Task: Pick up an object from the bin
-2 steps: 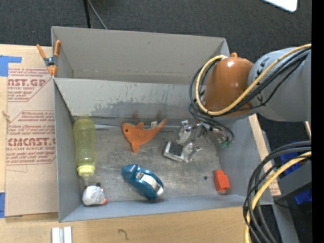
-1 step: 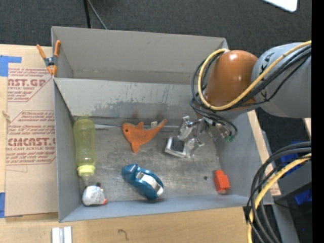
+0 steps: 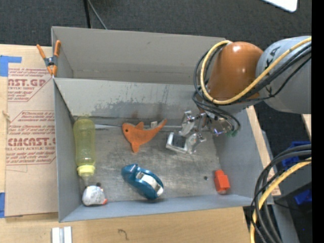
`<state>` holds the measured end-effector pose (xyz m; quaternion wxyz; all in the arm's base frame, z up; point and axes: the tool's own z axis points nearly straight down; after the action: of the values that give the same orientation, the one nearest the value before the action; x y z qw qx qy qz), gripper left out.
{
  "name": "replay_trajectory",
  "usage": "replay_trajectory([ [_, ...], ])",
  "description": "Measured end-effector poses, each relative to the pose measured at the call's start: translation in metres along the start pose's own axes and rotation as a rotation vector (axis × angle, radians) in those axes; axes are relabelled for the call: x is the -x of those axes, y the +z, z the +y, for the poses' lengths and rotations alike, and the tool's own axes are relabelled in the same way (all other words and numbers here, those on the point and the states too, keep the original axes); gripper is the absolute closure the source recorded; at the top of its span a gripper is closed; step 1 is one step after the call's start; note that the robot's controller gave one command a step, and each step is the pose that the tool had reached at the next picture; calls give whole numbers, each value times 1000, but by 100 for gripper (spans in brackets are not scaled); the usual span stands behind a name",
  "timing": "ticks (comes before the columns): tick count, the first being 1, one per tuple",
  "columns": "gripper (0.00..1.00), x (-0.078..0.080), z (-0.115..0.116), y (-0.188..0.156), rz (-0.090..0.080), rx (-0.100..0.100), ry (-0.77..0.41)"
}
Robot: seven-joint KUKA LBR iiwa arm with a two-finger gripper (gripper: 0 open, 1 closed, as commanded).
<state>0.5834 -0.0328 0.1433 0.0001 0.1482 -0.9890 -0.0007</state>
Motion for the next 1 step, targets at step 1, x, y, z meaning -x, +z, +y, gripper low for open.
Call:
replay_trajectory([
  [1,100,0,0,-22,-5,-3,2],
])
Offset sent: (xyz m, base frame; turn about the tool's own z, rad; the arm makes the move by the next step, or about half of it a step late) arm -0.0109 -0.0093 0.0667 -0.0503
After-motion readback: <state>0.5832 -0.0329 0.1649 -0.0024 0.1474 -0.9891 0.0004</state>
